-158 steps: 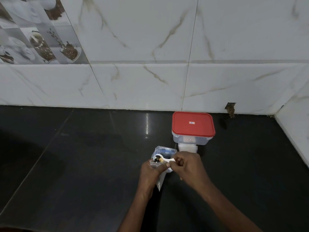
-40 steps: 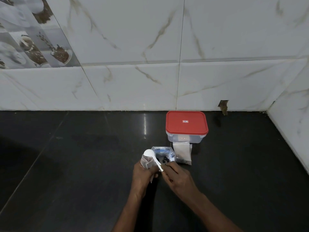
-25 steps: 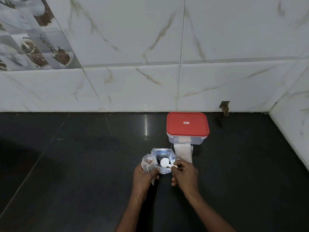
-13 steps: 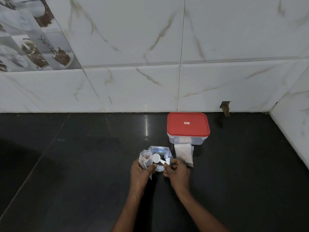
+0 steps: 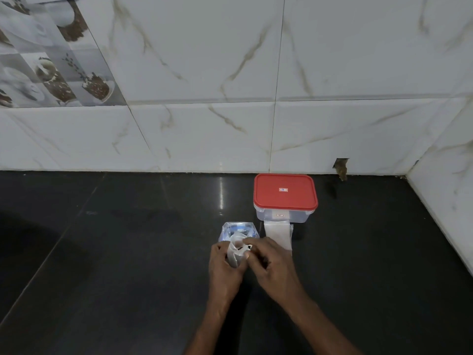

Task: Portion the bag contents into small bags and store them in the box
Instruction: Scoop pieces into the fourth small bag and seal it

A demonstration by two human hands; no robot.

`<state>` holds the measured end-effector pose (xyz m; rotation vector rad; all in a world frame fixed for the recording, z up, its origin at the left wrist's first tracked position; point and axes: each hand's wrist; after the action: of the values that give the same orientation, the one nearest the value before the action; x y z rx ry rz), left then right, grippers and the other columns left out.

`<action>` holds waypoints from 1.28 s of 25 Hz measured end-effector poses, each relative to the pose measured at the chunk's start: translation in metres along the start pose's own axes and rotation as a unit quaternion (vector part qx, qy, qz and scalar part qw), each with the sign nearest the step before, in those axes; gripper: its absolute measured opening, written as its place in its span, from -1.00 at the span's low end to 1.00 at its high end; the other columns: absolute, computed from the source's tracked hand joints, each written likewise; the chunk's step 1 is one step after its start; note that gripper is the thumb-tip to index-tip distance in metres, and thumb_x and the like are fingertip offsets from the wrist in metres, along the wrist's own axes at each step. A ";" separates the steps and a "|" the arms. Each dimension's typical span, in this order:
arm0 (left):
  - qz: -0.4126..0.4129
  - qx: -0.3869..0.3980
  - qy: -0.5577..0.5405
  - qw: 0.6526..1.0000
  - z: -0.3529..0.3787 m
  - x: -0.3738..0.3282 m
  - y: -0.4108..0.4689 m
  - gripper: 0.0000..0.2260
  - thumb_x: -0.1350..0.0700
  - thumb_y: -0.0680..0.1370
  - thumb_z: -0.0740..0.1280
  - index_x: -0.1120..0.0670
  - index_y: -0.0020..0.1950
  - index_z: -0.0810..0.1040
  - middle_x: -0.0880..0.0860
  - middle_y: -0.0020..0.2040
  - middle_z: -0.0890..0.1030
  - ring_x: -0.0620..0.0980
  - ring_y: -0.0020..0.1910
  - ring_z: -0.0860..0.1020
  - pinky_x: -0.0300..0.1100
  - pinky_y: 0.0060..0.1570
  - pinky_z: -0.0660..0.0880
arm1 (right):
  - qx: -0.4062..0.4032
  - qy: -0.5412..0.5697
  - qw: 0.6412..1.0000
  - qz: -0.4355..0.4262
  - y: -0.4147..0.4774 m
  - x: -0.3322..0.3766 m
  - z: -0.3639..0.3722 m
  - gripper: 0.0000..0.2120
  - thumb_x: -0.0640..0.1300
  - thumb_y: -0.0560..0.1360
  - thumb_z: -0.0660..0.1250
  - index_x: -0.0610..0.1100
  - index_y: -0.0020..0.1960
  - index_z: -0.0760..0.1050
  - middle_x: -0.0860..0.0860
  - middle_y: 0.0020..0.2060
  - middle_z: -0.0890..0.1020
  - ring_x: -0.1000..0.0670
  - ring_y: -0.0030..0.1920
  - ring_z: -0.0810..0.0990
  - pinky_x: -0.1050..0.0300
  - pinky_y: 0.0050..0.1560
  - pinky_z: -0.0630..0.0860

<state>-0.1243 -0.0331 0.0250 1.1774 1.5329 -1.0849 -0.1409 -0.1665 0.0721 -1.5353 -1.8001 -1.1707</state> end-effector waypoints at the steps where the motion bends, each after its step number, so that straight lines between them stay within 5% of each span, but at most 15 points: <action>1: 0.003 0.002 0.004 1.000 0.005 -0.001 -0.001 -0.69 0.14 0.40 0.54 -0.24 -0.07 0.56 0.03 0.00 0.63 0.04 -0.07 0.66 -0.02 -0.10 0.64 | 0.041 -0.066 0.997 -0.022 0.002 0.004 -0.003 -0.75 -0.08 0.50 0.32 0.07 0.16 0.58 0.21 -0.07 0.55 0.18 -0.14 0.57 0.30 -0.14 0.49; 6: 0.014 0.021 0.025 0.999 0.020 -0.010 -0.002 -0.82 0.13 0.44 0.52 -0.06 -0.08 0.56 0.04 -0.06 0.64 0.06 -0.10 0.64 -0.05 -0.12 0.62 | 0.107 -0.169 0.980 0.006 0.014 -0.003 -0.025 -0.84 -0.04 0.54 0.22 -0.01 0.03 0.55 0.14 -0.17 0.50 0.07 -0.21 0.48 0.20 -0.28 0.35; 10: 0.015 0.068 0.053 0.996 0.018 -0.013 -0.002 -0.65 0.07 0.34 0.61 -0.03 0.04 0.58 -0.05 -0.03 0.67 -0.01 -0.06 0.64 -0.12 -0.09 0.61 | 0.136 -0.170 0.976 0.018 0.023 -0.013 -0.052 -0.91 -0.13 0.53 0.24 -0.05 -0.11 0.52 0.04 -0.25 0.58 0.00 -0.23 0.56 -0.03 -0.20 0.52; 13: -0.044 0.161 -0.084 0.982 0.018 -0.014 -0.007 -0.46 0.17 0.29 0.61 -0.01 0.24 0.59 -0.03 0.06 0.71 -0.06 0.03 0.69 -0.20 -0.05 0.63 | 0.106 -0.084 0.988 0.074 0.023 -0.020 -0.060 -0.87 -0.18 0.46 0.24 -0.13 -0.26 0.47 0.00 -0.39 0.60 -0.02 -0.36 0.61 -0.06 -0.27 0.57; 16: -0.091 0.161 -0.207 0.961 0.022 -0.014 -0.011 -0.69 0.29 0.47 0.49 0.19 0.22 0.65 0.19 0.07 0.72 0.09 -0.03 0.70 -0.12 -0.06 0.64 | 0.086 -0.055 0.989 0.103 0.019 -0.027 -0.069 -0.86 -0.22 0.44 0.25 -0.16 -0.27 0.53 -0.02 -0.43 0.62 0.01 -0.41 0.62 -0.02 -0.28 0.59; 20: -0.135 0.174 -0.188 0.957 0.031 -0.011 -0.024 -0.79 0.39 0.48 0.44 0.29 0.10 0.67 0.27 -0.03 0.71 0.10 -0.14 0.65 -0.14 -0.16 0.61 | 0.050 -0.070 0.988 0.125 0.008 -0.042 -0.076 -0.84 -0.26 0.41 0.29 -0.07 -0.27 0.58 0.09 -0.43 0.61 0.07 -0.38 0.61 0.03 -0.26 0.60; 23: -0.157 0.170 -0.200 0.952 0.038 -0.012 -0.031 -0.78 0.34 0.44 0.50 0.37 0.05 0.63 0.32 -0.03 0.67 0.22 -0.05 0.61 0.06 0.03 0.58 | 0.011 0.052 0.982 0.183 0.000 -0.052 -0.076 -0.76 -0.28 0.44 0.28 0.03 -0.09 0.58 0.06 -0.29 0.67 -0.04 -0.23 0.67 -0.10 -0.13 0.65; 26: -0.170 0.145 -0.206 0.953 0.044 -0.017 -0.034 -0.83 0.31 0.45 0.50 0.32 0.01 0.63 0.27 -0.04 0.69 0.17 -0.07 0.63 -0.03 -0.06 0.57 | 0.042 0.226 0.936 0.267 -0.010 -0.051 -0.076 -0.60 -0.18 0.48 0.43 0.07 0.26 0.45 -0.02 -0.05 0.70 -0.03 -0.01 0.70 0.00 -0.06 0.67; 29: -0.165 0.138 -0.214 0.953 0.046 -0.020 -0.035 -0.82 0.27 0.46 0.50 0.28 0.03 0.65 0.27 -0.02 0.71 0.16 -0.10 0.63 -0.09 -0.15 0.56 | 0.113 0.209 0.933 0.270 -0.025 -0.054 -0.072 -0.48 -0.23 0.39 0.53 -0.01 0.28 0.46 -0.05 -0.08 0.73 -0.03 -0.08 0.72 0.09 -0.15 0.65; 32: -0.166 0.128 -0.232 0.950 0.048 -0.022 -0.037 -0.76 0.21 0.41 0.53 0.29 0.03 0.68 0.36 0.01 0.69 0.23 -0.08 0.64 0.03 -0.04 0.54 | 0.057 0.222 0.928 0.293 -0.034 -0.058 -0.069 -0.65 -0.33 0.45 0.45 -0.15 0.21 0.53 -0.14 -0.18 0.73 -0.13 -0.18 0.72 -0.05 -0.13 0.67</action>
<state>-0.1511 -0.0895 0.0399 0.7582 1.2636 -1.6930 -0.1699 -0.2561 0.0504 -1.4446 -0.9949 -0.9848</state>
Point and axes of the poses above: each hand's wrist, its own y-axis towards the middle knuckle, its own z-axis out of the palm, x = y × z
